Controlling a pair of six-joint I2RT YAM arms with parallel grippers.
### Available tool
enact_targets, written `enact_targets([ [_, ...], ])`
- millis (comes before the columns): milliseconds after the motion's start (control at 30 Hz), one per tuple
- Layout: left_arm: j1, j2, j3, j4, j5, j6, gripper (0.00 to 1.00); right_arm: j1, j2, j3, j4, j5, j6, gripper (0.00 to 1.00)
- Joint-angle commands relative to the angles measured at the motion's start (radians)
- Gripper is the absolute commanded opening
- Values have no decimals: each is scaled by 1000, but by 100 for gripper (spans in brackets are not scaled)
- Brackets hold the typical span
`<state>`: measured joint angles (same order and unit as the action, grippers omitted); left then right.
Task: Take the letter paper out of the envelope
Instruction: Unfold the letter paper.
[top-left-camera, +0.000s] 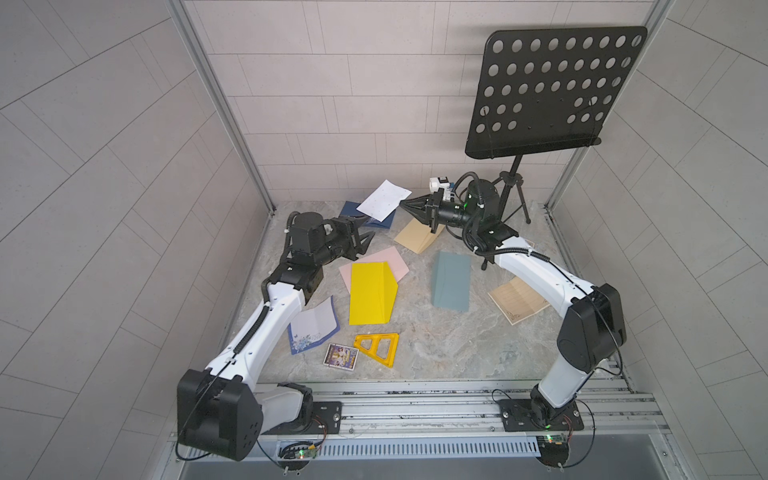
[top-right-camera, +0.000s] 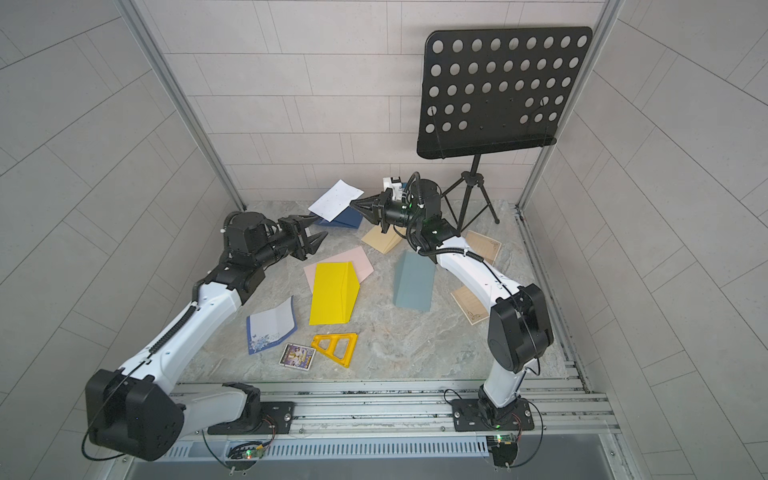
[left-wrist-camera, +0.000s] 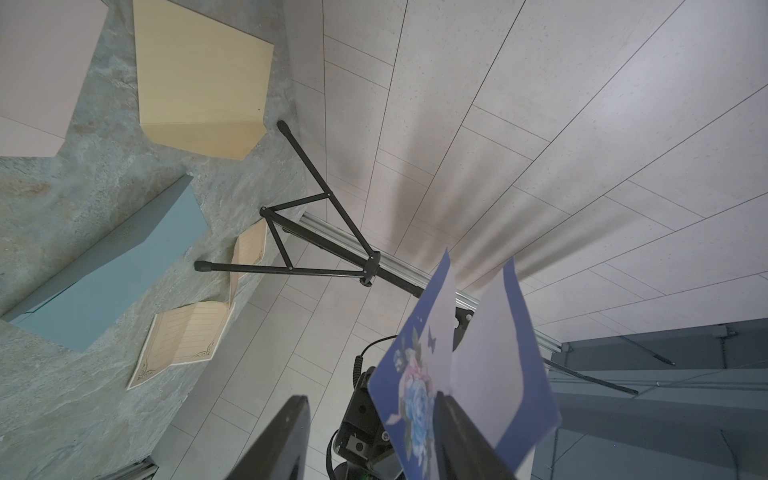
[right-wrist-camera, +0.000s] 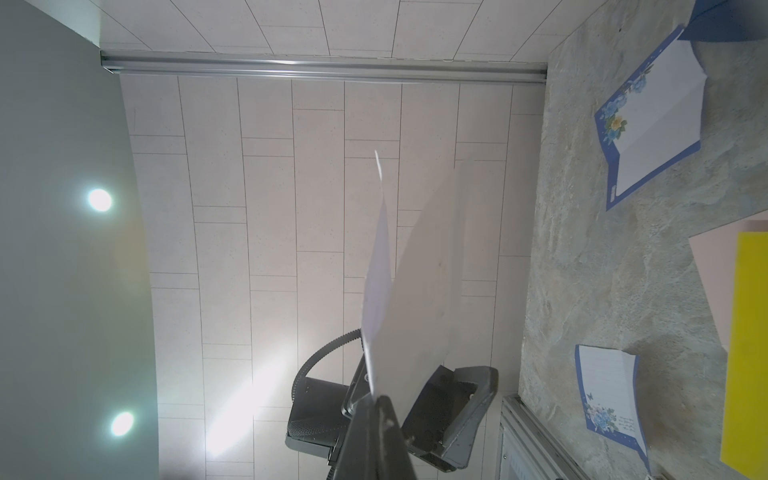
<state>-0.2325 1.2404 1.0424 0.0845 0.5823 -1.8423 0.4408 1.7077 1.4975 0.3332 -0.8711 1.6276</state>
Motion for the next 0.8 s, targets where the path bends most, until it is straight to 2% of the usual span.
enact_targets([
  [0, -6, 5, 44, 41, 20, -26, 56, 14, 6, 8, 30, -11, 17, 0],
  [300, -36, 18, 60, 73, 60, -36, 58, 21, 15, -8, 33, 9, 15, 0],
  [600, -62, 8, 75, 75, 23, -55, 58, 34, 31, -12, 39, 21, 15, 0],
  [700, -63, 7, 72, 75, 15, -55, 53, 40, 33, -19, 60, 24, 30, 0],
  [767, -62, 3, 68, 71, 5, -51, 45, 42, 33, -20, 71, 24, 39, 0],
])
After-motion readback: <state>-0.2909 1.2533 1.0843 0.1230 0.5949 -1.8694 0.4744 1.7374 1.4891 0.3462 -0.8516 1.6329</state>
